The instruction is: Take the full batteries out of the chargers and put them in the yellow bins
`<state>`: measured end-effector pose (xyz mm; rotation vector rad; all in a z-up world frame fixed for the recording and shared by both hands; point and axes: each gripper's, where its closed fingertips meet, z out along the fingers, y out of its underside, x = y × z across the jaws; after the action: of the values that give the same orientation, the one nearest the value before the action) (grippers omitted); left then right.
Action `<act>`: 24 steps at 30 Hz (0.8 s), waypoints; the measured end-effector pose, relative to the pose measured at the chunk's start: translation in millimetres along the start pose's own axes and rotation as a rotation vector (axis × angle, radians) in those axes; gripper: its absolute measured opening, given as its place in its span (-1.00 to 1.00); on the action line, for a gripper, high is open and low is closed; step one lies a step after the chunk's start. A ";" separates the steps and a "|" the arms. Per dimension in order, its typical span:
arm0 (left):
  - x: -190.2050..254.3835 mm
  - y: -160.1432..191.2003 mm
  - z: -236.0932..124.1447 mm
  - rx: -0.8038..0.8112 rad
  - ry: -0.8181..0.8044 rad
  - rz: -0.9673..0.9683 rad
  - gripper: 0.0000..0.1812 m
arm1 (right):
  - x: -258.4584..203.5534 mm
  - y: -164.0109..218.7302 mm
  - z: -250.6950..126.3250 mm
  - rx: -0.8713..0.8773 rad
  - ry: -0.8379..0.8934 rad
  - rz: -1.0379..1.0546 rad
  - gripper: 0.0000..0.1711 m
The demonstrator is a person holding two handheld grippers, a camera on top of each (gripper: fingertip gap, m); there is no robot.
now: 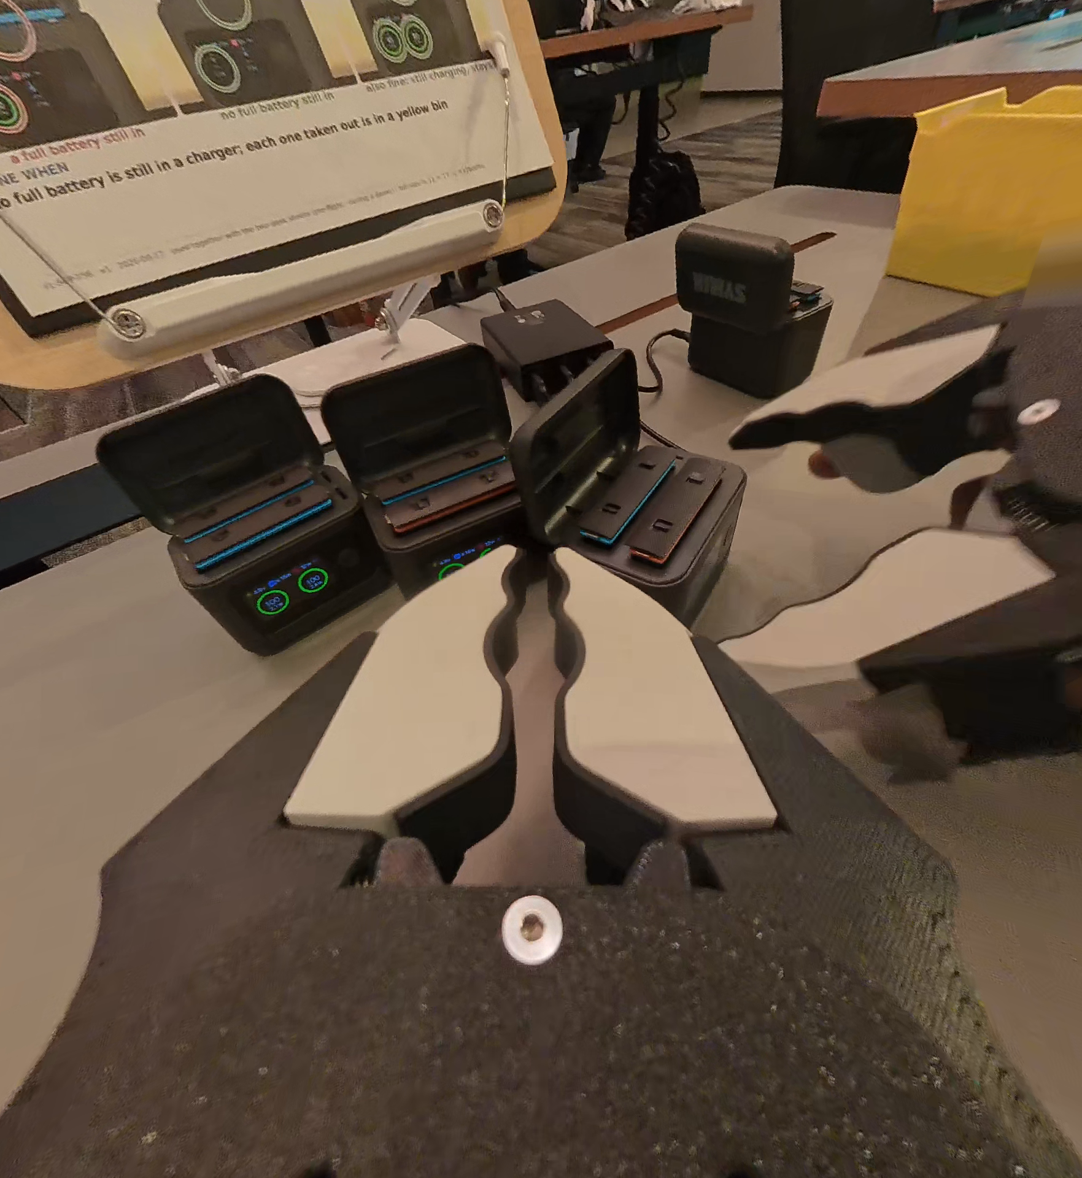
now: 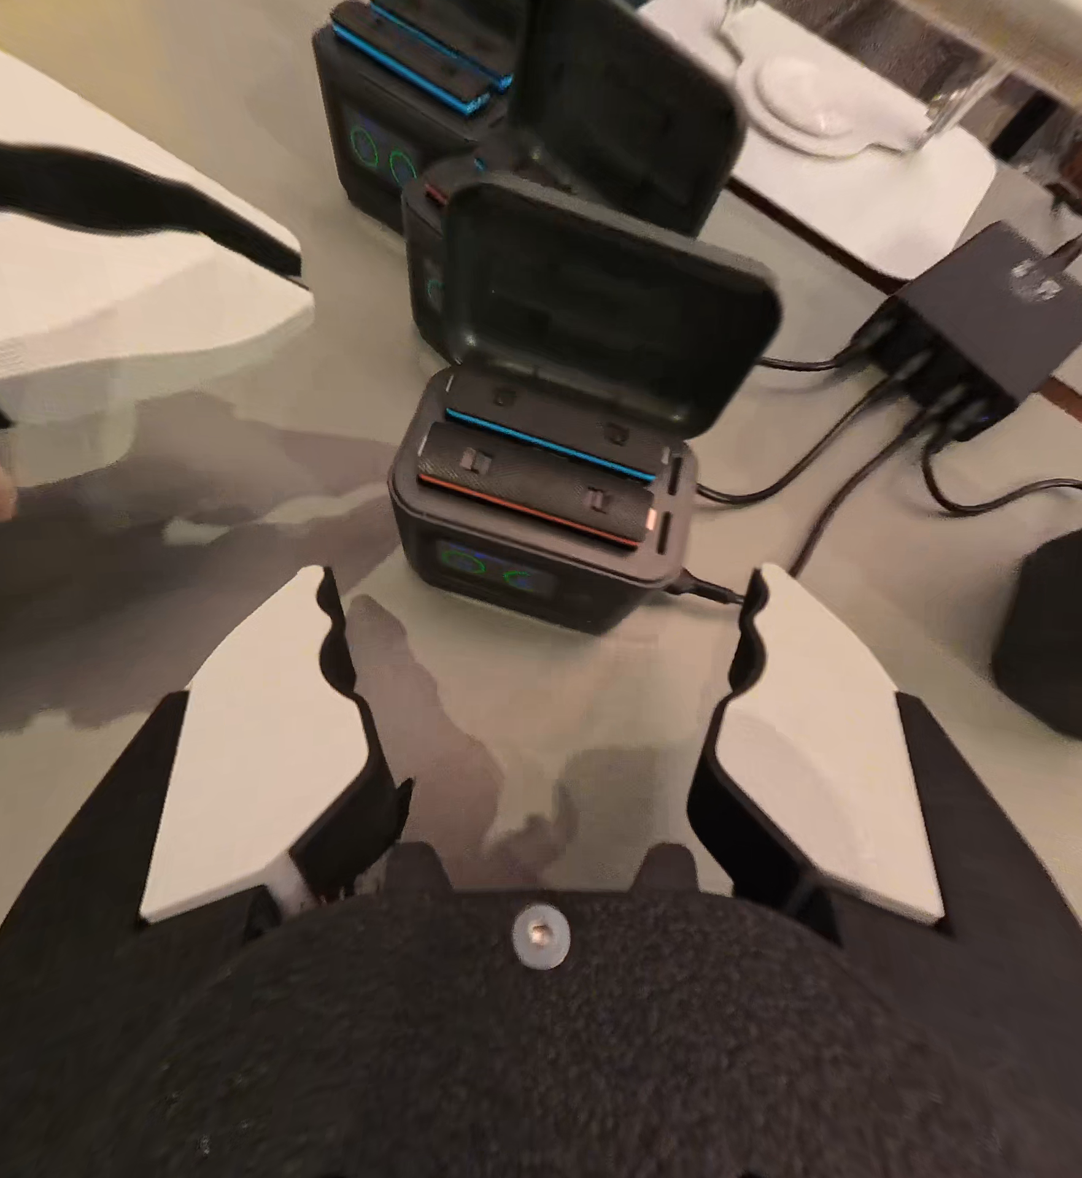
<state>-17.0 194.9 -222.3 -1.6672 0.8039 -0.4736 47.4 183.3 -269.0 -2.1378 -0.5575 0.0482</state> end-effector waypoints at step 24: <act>-4.2 -0.6 -2.3 0.007 -0.004 -0.028 -0.94 | 100.2 29.2 11.6 -0.068 0.201 0.220 0.06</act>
<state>-21.3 196.4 -220.7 -1.6741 0.7760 -0.4912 145.5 218.5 -281.9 -2.2311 -0.2079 -0.0643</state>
